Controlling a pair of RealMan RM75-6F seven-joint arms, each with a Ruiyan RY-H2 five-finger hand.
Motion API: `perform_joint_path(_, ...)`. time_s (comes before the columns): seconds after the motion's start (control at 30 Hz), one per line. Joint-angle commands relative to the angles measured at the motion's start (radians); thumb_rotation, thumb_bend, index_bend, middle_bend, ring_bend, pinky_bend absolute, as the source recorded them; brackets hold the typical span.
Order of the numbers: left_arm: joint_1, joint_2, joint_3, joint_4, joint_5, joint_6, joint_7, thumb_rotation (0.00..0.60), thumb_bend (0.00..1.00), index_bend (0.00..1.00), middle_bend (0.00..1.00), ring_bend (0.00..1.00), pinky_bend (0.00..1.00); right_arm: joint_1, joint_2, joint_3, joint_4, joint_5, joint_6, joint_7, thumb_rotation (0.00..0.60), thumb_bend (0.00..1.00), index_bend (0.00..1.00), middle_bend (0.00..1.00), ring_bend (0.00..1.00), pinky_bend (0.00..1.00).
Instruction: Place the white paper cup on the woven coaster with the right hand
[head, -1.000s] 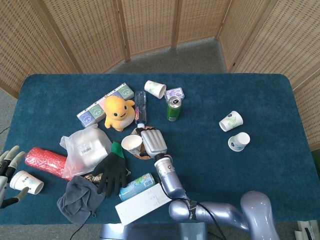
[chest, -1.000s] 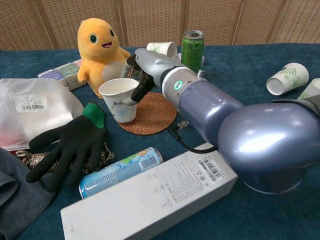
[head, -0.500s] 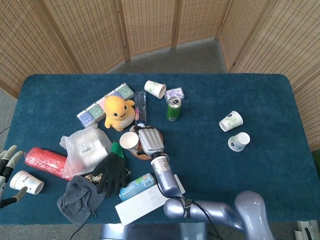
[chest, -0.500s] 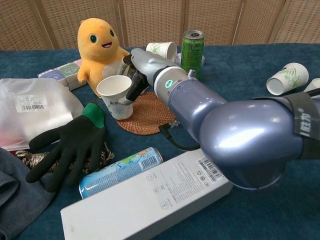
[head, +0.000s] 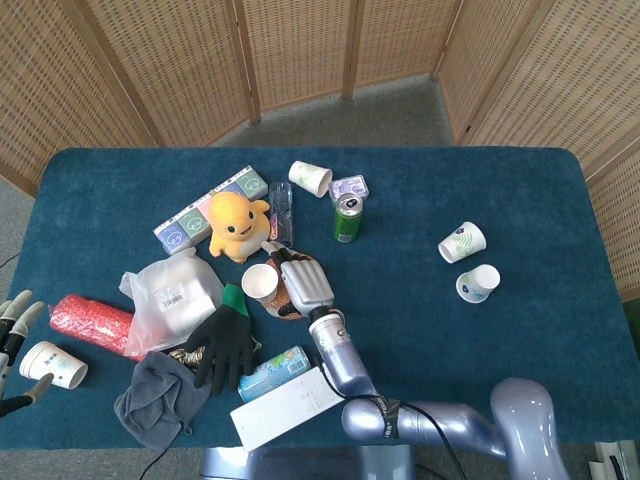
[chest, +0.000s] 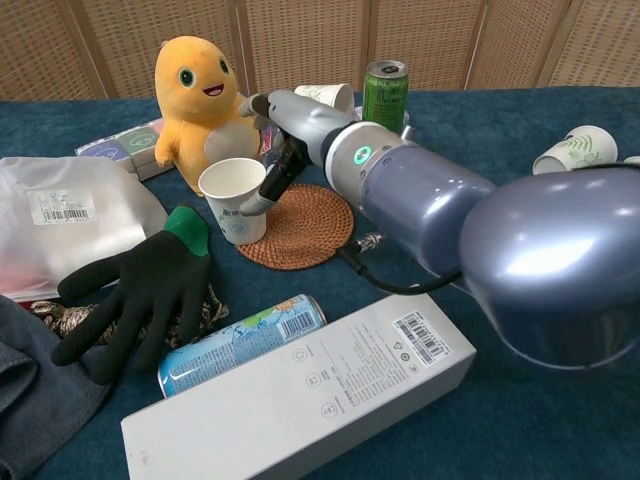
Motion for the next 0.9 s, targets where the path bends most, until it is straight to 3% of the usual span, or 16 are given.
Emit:
perform_joint_path(0.03,0.000,0.000,0.001,0.000,0.002,0.000,0.001,0.600,0.29,0.00,0.00,0.00,0.00,-0.044,0.091,-0.026,-0.115,-0.035,0.002,0.017,0.600,0.12,0.00,0.02,0.17,0.30)
perform_joint_path(0.2,0.000,-0.005,0.007,-0.001,0.011,-0.006,0.013,0.600,0.29,0.00,0.00,0.00,0.00,-0.118,0.225,-0.069,-0.243,-0.164,0.042,0.077,0.600,0.11,0.00,0.03,0.17,0.30)
perform_joint_path(0.43,0.002,-0.012,0.006,-0.011,0.017,-0.002,0.027,0.600,0.29,0.00,0.00,0.00,0.00,-0.241,0.398,-0.102,-0.330,-0.367,0.153,0.224,0.600,0.10,0.01,0.07,0.19,0.30)
perform_joint_path(0.67,-0.001,-0.020,0.004,-0.012,0.007,-0.012,0.045,0.600,0.29,0.00,0.00,0.00,0.00,-0.380,0.557,-0.162,-0.325,-0.497,0.254,0.384,0.600,0.09,0.04,0.09,0.19,0.30)
perform_joint_path(0.9,-0.003,-0.029,0.004,-0.013,0.005,-0.019,0.065,0.600,0.29,0.00,0.00,0.00,0.00,-0.489,0.650,-0.223,-0.261,-0.548,0.309,0.526,0.600,0.07,0.04,0.09,0.19,0.30)
